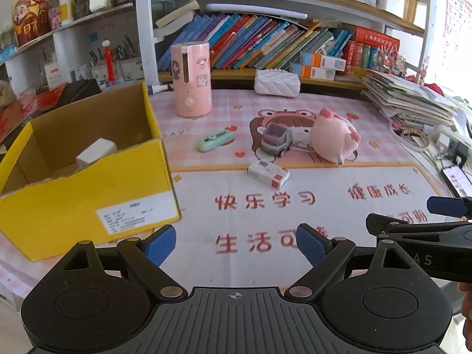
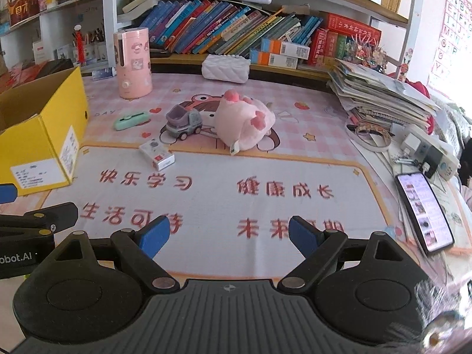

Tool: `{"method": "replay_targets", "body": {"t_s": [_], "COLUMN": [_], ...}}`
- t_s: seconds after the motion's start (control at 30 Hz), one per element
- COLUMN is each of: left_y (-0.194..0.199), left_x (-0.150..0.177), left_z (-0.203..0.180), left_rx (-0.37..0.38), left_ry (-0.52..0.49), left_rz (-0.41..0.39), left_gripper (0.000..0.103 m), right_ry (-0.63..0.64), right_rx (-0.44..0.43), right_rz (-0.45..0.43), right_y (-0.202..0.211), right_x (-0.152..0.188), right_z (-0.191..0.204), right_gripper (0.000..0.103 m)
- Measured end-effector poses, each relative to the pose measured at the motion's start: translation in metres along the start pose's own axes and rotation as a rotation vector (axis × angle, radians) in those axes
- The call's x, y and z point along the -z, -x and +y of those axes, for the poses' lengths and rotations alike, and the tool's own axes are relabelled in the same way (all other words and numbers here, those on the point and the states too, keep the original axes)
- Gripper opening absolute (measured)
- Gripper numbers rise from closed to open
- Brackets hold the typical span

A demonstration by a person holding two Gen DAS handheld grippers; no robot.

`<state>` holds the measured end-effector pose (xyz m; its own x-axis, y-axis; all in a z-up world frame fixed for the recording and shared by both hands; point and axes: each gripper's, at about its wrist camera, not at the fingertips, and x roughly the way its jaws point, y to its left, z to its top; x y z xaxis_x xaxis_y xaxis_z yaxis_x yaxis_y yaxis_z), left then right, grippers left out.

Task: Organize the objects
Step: 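Grasp the pink plush pig with the right tool while the left reaches the white card box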

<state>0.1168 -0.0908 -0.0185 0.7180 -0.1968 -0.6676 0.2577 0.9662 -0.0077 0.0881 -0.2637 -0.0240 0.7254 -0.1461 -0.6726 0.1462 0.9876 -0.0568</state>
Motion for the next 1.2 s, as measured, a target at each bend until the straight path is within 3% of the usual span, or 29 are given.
{"method": "replay_targets", "body": {"t_s": [0.6, 1.2], "left_y": [-0.041, -0.073], "left_x": [-0.041, -0.062], "left_z": [-0.027, -0.035], "left_rx": [-0.057, -0.112], "left_ry": [0.051, 0.096], "left_rz": [-0.009, 0.000], "left_gripper": [0.091, 0.091], "right_ry": [0.024, 0.056], "right_rx": [-0.069, -0.146], "right_rz": [-0.018, -0.028], "right_y": [-0.052, -0.098], "right_x": [-0.051, -0.082], "right_z": [-0.040, -0.055], "right_gripper": [0.087, 0.091]}}
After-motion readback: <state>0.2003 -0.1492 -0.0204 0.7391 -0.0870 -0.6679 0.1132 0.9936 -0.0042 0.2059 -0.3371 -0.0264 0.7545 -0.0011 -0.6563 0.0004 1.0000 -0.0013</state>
